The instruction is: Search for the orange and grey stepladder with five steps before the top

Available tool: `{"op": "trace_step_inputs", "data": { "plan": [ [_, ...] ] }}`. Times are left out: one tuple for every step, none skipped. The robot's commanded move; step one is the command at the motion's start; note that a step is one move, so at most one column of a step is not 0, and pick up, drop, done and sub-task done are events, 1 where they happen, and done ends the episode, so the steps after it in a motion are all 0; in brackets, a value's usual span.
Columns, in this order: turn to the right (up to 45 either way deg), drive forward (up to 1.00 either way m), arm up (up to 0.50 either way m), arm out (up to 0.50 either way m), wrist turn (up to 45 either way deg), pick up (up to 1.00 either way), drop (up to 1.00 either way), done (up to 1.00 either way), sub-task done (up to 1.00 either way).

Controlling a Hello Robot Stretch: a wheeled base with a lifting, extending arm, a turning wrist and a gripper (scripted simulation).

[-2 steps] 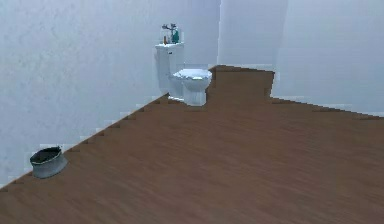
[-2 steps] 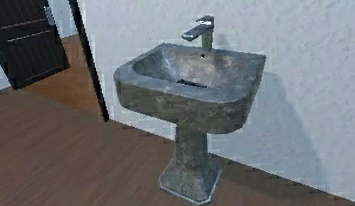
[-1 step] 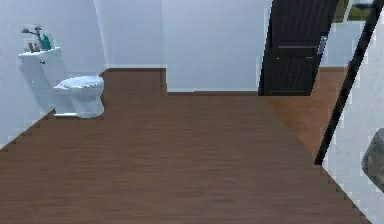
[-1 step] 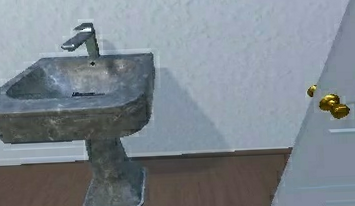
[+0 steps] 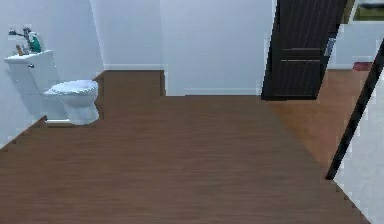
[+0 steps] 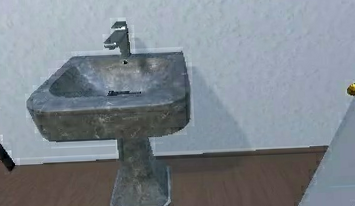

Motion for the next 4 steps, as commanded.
{"op": "trace_step_inputs", "data": {
  "plan": [
    [6.0, 0.0, 0.0, 0.0, 0.0, 0.0, 0.0, 0.0, 0.0],
    [0.0, 0.85, 0.0, 0.0, 0.0, 0.0, 0.0, 0.0, 0.0],
    [33.0, 0.0, 0.0, 0.0, 0.0, 0.0, 0.0, 0.0, 0.0],
    [0.0, 1.0, 0.0, 0.0, 0.0, 0.0, 0.0, 0.0, 0.0]
  ]
}}
